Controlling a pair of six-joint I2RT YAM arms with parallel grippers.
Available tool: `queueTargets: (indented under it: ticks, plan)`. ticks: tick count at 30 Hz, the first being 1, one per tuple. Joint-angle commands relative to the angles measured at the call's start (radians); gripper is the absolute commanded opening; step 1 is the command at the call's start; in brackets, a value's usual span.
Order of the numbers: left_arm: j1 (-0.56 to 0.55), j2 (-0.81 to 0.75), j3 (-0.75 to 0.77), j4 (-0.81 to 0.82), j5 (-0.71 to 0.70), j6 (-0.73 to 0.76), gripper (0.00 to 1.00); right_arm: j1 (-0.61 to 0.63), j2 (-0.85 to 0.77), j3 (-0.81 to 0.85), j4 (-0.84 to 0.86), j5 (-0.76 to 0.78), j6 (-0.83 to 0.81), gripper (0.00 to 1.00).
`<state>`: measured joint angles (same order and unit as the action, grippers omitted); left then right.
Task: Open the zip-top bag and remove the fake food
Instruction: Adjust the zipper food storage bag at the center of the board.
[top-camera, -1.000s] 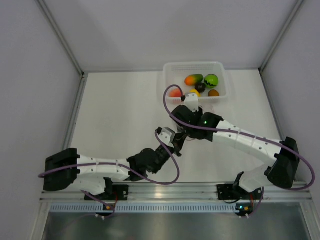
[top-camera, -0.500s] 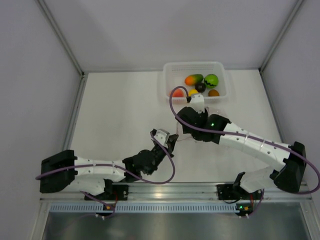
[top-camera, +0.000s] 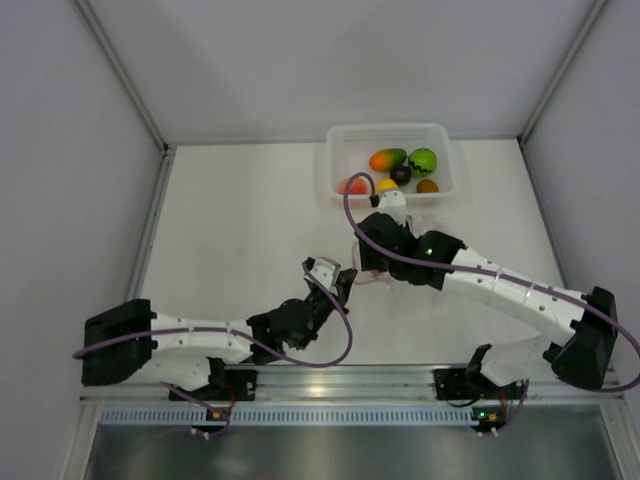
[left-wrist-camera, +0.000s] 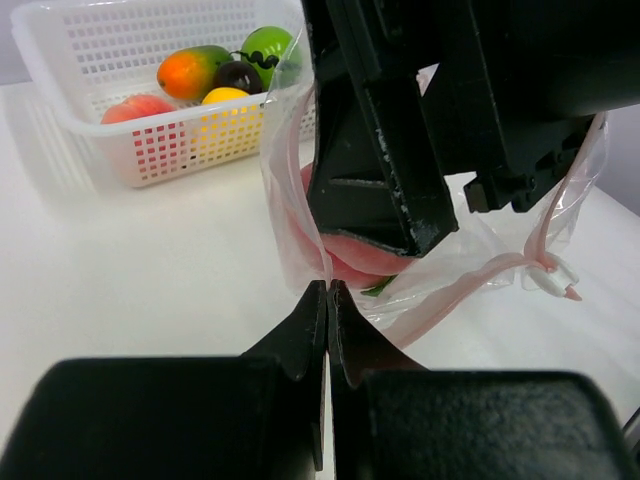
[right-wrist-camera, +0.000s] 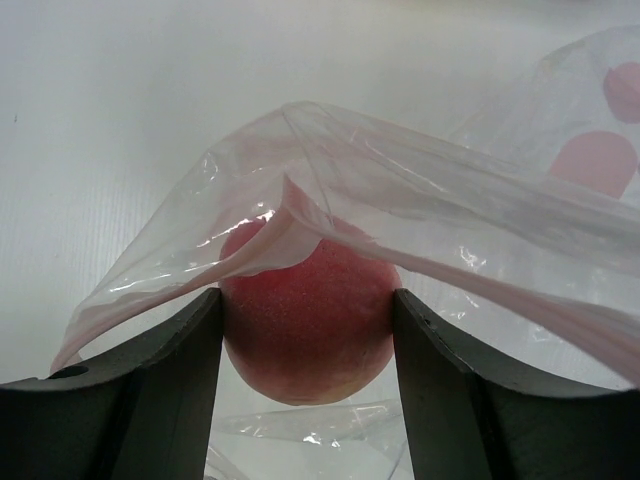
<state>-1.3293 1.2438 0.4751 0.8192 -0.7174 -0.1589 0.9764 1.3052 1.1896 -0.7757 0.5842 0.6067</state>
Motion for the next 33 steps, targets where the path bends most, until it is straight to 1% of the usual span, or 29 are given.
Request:
queueTargets:
  ticks: [1,10,16,21,25,30,33]
  plan:
    - [0.002,0.002,0.051,0.006,0.013,0.004,0.0,0.002,0.038,0.047,0.046,-0.008,-0.024,0.0]
    - [-0.004,-0.018,0.065,0.003,0.036,0.038,0.0,0.051,0.13,0.114,-0.045,0.089,-0.018,0.0]
    - [-0.03,-0.004,0.082,0.003,0.03,0.05,0.0,0.079,0.154,0.163,-0.062,0.112,-0.002,0.0]
    - [-0.039,-0.032,0.082,0.003,0.018,0.035,0.0,0.094,0.198,0.163,-0.089,0.14,0.014,0.0]
    - [-0.054,-0.067,0.066,0.005,-0.016,0.019,0.0,0.09,0.201,0.146,-0.116,0.181,0.076,0.0]
    - [-0.074,-0.078,0.063,0.005,-0.042,0.012,0.0,0.054,0.227,0.136,-0.116,0.172,0.099,0.0]
    - [-0.084,-0.08,0.056,0.005,-0.057,0.004,0.0,0.009,0.195,0.105,-0.09,0.157,0.103,0.0]
